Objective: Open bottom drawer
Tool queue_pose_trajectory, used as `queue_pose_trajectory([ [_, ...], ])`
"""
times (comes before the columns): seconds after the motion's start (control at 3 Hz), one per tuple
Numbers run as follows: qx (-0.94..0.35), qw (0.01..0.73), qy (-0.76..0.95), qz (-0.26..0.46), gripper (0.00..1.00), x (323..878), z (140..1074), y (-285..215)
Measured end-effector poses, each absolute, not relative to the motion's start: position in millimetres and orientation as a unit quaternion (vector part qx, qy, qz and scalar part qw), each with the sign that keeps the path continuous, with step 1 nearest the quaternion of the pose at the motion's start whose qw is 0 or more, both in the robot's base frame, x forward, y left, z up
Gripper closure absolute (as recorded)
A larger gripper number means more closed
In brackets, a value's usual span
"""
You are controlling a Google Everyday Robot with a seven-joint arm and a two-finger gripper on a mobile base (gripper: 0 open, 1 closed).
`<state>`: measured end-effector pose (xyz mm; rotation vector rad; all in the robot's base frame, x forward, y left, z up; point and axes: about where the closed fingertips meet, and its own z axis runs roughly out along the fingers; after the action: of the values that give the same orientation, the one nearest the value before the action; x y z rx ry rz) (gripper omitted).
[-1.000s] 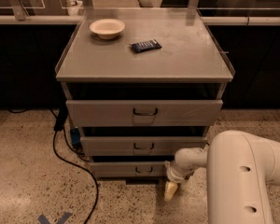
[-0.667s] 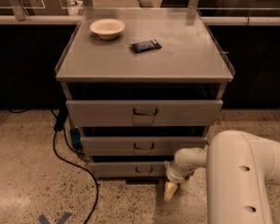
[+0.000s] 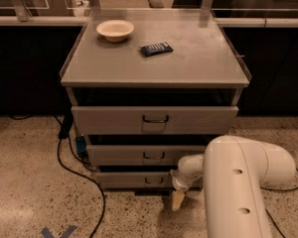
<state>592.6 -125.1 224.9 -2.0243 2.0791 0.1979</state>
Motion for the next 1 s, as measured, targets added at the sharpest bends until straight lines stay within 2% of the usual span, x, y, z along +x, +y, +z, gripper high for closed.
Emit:
queue_pose_trajectory([
  [0.67, -0.698, 0.084, 0.706, 0.086, 0.0, 622, 191, -129],
  [1.0, -0.672, 0.06, 0.725, 0.139, 0.0, 610, 199, -141],
])
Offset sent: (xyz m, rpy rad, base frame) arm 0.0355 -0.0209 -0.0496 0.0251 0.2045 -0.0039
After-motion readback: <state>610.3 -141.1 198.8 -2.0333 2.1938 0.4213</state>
